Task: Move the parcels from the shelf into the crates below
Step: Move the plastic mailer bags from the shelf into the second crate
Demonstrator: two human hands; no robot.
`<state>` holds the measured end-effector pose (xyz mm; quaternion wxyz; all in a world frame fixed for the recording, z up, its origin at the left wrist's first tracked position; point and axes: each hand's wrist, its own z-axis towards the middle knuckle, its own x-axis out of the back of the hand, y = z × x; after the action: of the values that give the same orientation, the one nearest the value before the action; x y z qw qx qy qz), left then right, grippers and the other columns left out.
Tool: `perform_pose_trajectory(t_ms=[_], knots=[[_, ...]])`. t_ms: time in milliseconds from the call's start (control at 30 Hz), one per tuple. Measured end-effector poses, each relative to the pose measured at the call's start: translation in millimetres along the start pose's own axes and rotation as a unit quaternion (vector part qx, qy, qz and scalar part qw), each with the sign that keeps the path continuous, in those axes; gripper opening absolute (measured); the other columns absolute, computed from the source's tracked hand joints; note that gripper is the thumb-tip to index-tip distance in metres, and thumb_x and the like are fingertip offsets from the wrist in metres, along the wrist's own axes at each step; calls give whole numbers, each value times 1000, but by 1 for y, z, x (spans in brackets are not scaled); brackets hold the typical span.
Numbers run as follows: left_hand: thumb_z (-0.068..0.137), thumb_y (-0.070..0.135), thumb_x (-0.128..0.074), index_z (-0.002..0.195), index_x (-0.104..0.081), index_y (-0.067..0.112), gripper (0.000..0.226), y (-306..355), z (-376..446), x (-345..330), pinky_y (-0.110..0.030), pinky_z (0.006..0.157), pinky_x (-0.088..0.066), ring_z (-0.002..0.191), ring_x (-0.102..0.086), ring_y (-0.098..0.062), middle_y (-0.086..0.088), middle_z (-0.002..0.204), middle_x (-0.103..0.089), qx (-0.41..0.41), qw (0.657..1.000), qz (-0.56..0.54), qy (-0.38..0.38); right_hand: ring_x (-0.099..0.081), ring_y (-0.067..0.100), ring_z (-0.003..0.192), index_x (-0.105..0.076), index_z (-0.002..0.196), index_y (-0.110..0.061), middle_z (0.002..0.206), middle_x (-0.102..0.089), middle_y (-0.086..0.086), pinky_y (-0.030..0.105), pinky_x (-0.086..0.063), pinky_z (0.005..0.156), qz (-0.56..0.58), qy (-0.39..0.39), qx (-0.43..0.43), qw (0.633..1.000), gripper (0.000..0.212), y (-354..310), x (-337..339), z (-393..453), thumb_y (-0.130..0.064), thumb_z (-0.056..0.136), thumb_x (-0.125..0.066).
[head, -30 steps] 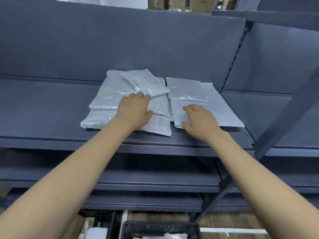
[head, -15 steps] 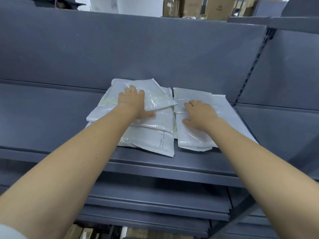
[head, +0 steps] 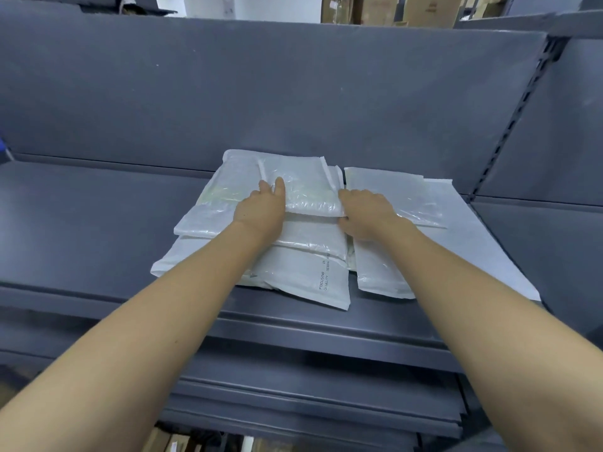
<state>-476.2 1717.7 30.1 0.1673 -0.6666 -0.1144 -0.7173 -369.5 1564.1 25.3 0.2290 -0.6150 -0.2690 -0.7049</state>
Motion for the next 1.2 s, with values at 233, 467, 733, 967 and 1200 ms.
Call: perform_pose_trajectory(t_ms=[233,467,733,967,1200], knots=[[88,-8,-36,150,-16,13,68,6,-53,24,-35,98,-37,129,-37,-35,-17,156,-10,-39,976,-193,93,-57,32,100,-55,111,-12,108,-64,7,35,-43,78,139,33,0,990,27,-2,14,-57,-22,86,-51],[87,10,-58,132,-52,20,47,18,-176,26,10,85,-20,129,-30,7,12,150,-24,-104,835,-527,122,-53,26,78,-55,97,-19,84,-62,-2,36,-46,68,259,149,13,954,22,-21,13,-184,-6,81,-47],[73,7,-78,124,-33,38,74,30,-266,18,-6,73,-45,93,-55,8,25,111,-46,11,749,-654,104,-58,10,91,-49,125,-29,99,-63,-10,34,-50,79,340,163,-15,926,43,-60,2,-304,-8,87,-46],[77,0,-67,103,-51,41,51,21,-307,12,-5,68,-44,87,-56,15,21,99,-61,-25,797,-602,51,-41,1,123,-35,144,-28,131,-46,-22,20,-32,101,369,106,-25,923,60,-67,2,-355,-25,89,-62],[76,-11,-56,96,-61,30,46,15,-318,0,-16,75,-44,86,-54,-2,16,95,-56,-93,862,-475,148,-30,-16,126,-26,143,-39,139,-28,-35,-4,-21,98,461,118,-73,876,78,-75,15,-370,-26,82,-72]])
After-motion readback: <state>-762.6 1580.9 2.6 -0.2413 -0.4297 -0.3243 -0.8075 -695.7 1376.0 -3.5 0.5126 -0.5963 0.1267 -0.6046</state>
